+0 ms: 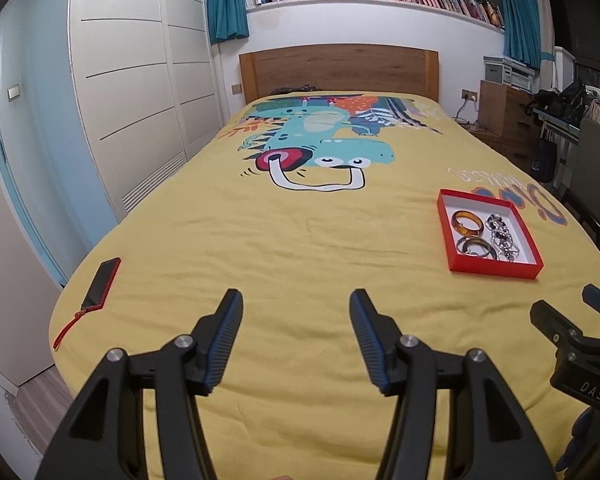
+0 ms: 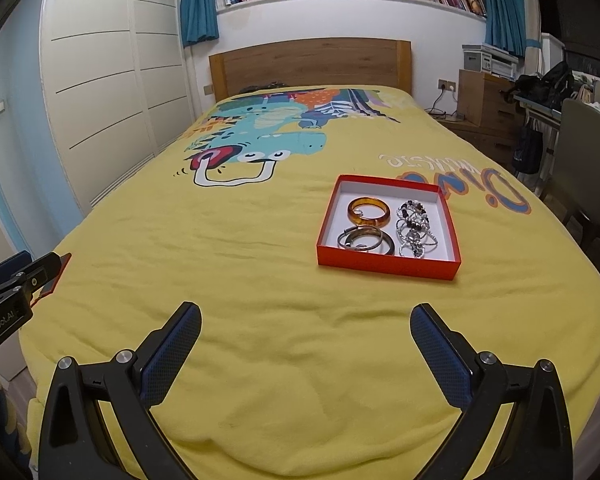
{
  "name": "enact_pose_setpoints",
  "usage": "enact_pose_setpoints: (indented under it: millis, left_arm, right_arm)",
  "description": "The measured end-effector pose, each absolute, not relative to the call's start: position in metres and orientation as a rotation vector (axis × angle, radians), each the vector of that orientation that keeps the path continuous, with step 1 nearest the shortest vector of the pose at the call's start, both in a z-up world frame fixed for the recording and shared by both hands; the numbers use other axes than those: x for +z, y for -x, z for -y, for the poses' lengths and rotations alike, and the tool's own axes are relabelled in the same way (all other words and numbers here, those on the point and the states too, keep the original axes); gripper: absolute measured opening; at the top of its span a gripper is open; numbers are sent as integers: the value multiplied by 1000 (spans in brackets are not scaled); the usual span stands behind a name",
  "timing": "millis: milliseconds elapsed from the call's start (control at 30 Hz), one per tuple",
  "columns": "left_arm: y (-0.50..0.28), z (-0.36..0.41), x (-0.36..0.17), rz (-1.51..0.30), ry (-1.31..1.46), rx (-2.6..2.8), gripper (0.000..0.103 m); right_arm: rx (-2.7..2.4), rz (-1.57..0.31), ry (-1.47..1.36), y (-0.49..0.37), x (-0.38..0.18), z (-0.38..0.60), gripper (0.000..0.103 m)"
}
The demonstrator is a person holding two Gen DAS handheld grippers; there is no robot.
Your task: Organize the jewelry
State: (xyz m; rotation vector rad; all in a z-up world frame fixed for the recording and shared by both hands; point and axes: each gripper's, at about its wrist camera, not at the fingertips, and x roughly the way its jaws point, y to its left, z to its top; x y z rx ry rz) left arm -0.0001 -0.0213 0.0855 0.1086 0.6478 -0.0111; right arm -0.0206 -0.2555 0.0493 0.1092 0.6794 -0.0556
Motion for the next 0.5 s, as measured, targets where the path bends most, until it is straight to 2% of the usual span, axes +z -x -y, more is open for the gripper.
enact_pose_setpoints:
  millis: [500]
  left_arm:
    - [-20, 20, 50, -750, -98, -37, 54]
  right_arm:
    - [-82, -767, -107, 8, 20, 259, 102]
